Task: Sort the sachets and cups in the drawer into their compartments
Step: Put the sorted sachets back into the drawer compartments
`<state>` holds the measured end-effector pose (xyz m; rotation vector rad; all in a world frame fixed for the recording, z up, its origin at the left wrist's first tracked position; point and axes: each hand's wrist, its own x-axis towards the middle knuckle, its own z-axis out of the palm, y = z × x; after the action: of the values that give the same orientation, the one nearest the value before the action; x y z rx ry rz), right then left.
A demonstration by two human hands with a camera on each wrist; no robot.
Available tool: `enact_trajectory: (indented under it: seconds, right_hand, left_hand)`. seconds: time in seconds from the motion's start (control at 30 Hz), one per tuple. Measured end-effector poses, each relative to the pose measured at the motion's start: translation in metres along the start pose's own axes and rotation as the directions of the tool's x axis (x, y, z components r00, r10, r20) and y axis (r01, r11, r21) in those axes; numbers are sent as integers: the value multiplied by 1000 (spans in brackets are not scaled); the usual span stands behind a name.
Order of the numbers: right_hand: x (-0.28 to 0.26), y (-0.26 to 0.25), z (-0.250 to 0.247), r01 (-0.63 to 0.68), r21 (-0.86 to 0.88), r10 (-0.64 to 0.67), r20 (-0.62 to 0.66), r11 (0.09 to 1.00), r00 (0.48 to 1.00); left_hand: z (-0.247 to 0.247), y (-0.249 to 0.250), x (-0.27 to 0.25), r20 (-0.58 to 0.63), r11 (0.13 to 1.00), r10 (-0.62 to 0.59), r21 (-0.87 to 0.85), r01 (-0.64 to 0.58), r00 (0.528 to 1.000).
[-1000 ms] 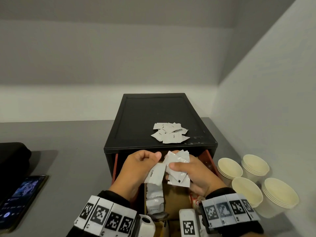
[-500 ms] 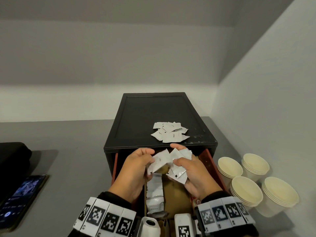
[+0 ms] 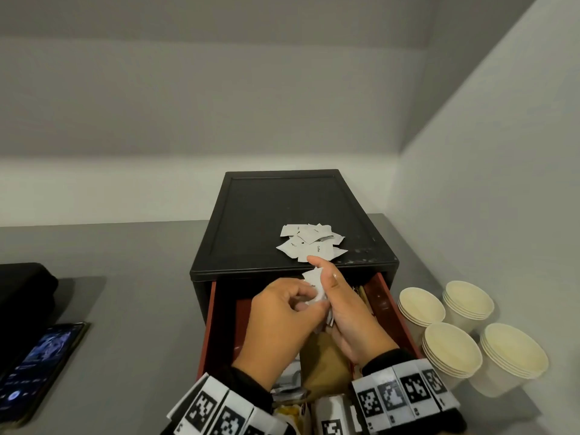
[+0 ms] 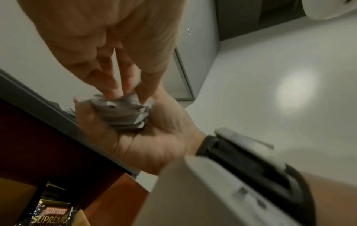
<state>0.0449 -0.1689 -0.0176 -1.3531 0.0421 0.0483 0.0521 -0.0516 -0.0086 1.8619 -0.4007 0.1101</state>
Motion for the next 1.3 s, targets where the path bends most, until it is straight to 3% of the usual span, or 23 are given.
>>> enact_trajectory:
  seconds: [0.1,0.2,0.3,0.37,0.43,0.53,0.67,0.73,0.87,1.0,1.07,1.17,1.3]
  right_hand:
    - [1,1,-5,-19,89,23,-44,996,999]
    - [3,4,-7,3,104,7,-98,995,995]
    - [1,4,-4,31,39,-27,-99,999,995]
    - [0,4,0,38,-84,-44,-75,996,996]
    - [2,7,3,4,-246,-15,-44,969,999]
    - [4,8,7,-80,-391,76,-25,917,997]
    - [3,4,8,-116,-445,132,5,888,991]
    - [3,1,10,-125,-468,152,20,875,988]
    - [2,-5,15,-148,-516,192,33,844,981]
    - [-1,-14,18,-148,-473,193,46,868,980]
    - [0,-13,20,-179,-450,218,37,875,975]
    - [2,-14,20,-183,-436,203,-2,881,979]
    - [3,-15,16,-169,-332,186,20,928,982]
  left_hand:
    - [-5,2,-1,136,995,-35,-91,48,990]
    - [-7,-1,2,43,919,-262,-293,263,964]
    - [-4,-5,4,137,755,-488,-428,496,862]
    - [-1,-2,2,270,620,-536,-517,590,800]
    - [1,-4,0,332,559,-532,-554,618,779]
    - [1,-11,2,344,542,-533,-563,624,773]
    - [1,-13,3,376,555,-486,-564,611,789]
    - [0,-13,2,426,546,-468,-550,632,774]
    - [-5,-17,3,502,417,-459,-607,676,733]
    - [-4,-18,7,604,161,-405,-692,704,686]
    - [-2,-20,9,619,82,-407,-708,702,672]
    - [1,-22,10,619,8,-417,-730,684,666]
    - [-3,-26,16,566,2,-425,-780,626,706]
